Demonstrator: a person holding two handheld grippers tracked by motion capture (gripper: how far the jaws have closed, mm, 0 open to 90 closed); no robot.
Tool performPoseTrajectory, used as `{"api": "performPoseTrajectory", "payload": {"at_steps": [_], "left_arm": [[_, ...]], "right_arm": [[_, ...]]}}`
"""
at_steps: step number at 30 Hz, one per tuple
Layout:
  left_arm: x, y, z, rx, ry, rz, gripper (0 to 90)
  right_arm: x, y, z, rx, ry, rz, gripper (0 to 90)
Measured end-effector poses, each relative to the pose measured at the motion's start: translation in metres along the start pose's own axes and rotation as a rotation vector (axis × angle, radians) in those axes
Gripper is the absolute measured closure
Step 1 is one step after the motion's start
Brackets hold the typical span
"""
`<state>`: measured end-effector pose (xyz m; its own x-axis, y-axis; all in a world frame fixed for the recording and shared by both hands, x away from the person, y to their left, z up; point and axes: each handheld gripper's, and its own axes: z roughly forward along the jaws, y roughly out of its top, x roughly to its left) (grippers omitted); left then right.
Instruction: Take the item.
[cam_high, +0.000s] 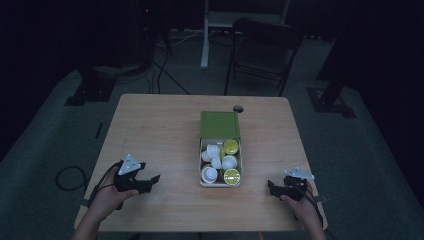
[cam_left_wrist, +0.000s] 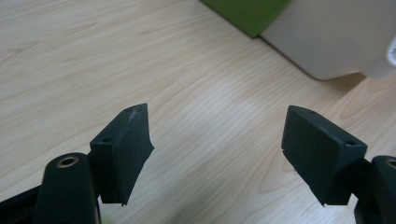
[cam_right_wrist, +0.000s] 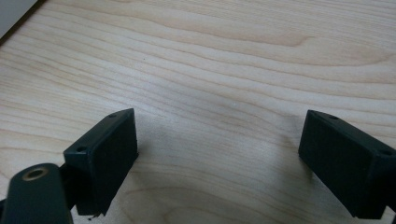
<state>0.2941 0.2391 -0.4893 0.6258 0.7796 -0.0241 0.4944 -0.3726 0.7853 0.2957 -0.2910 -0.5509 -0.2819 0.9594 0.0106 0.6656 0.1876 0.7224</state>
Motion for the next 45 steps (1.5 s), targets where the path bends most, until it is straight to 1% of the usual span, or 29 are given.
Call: {"api": "performPoseTrajectory", "payload": {"at_steps": [3, 5, 7, 9, 13, 15, 20, 22, 24, 27, 30, 32, 35, 38, 39, 42, 45], "left_arm": [[-0.008, 0.003, 0.008, -0.003, -0.035, 0.016, 24.5], [-0.013, 0.005, 0.014, 0.0, -0.05, 0.028, 24.5], [-0.018, 0.006, 0.019, 0.009, -0.069, 0.039, 24.5], [-0.024, 0.007, 0.024, 0.018, -0.093, 0.058, 25.3], [-0.033, 0.007, 0.032, 0.039, -0.126, 0.059, 25.3], [-0.037, 0.006, 0.036, 0.038, -0.137, 0.062, 25.3], [-0.045, 0.002, 0.043, 0.035, -0.151, 0.088, 24.0], [-0.048, 0.0, 0.046, 0.028, -0.159, 0.102, 20.5], [-0.051, -0.001, 0.048, 0.024, -0.167, 0.106, 20.2], [-0.054, -0.004, 0.051, 0.032, -0.173, 0.116, 19.0], [-0.056, -0.008, 0.055, 0.04, -0.172, 0.103, 19.0], [-0.057, -0.01, 0.057, 0.046, -0.181, 0.093, 19.0], [-0.058, -0.012, 0.061, 0.054, -0.177, 0.097, 18.9], [-0.059, -0.014, 0.064, 0.068, -0.166, 0.115, 18.9], [-0.06, -0.015, 0.066, 0.071, -0.165, 0.123, 18.9], [-0.06, -0.016, 0.068, 0.077, -0.167, 0.132, 18.9], [-0.06, -0.017, 0.069, 0.083, -0.159, 0.16, 18.9]], "right_arm": [[0.0, 0.0, 0.0, 0.0, 0.0, 0.0, 11.3], [0.0, 0.0, 0.0, 0.0, 0.0, 0.0, 11.3], [0.0, 0.0, 0.0, 0.0, 0.0, 0.0, 11.3], [0.0, 0.0, 0.0, 0.0, 0.0, 0.0, 11.3], [0.0, 0.0, 0.0, 0.0, 0.0, 0.0, 11.3], [0.0, 0.0, 0.0, 0.0, 0.0, 0.0, 11.3], [0.0, 0.0, 0.0, 0.0, 0.0, 0.0, 11.3], [0.0, 0.0, 0.0, 0.0, 0.0, -0.001, 11.3], [0.0, 0.0, 0.0, 0.0, 0.0, 0.0, 11.3], [0.0, 0.0, 0.0, 0.0, 0.0, 0.0, 11.3], [0.0, 0.0, 0.0, 0.0, 0.0, 0.0, 11.2], [0.0, 0.0, 0.0, 0.0, 0.0, 0.0, 11.2], [0.0, 0.0, 0.0, 0.0, 0.0, 0.0, 11.2], [0.0, 0.0, 0.0, 0.0, 0.0, 0.0, 11.2], [0.0, 0.0, 0.0, 0.0, 0.0, 0.0, 11.2], [0.0, 0.0, 0.0, 0.0, 0.0, 0.0, 11.2], [0.0, 0.0, 0.0, 0.0, 0.0, 0.0, 11.2]]}}
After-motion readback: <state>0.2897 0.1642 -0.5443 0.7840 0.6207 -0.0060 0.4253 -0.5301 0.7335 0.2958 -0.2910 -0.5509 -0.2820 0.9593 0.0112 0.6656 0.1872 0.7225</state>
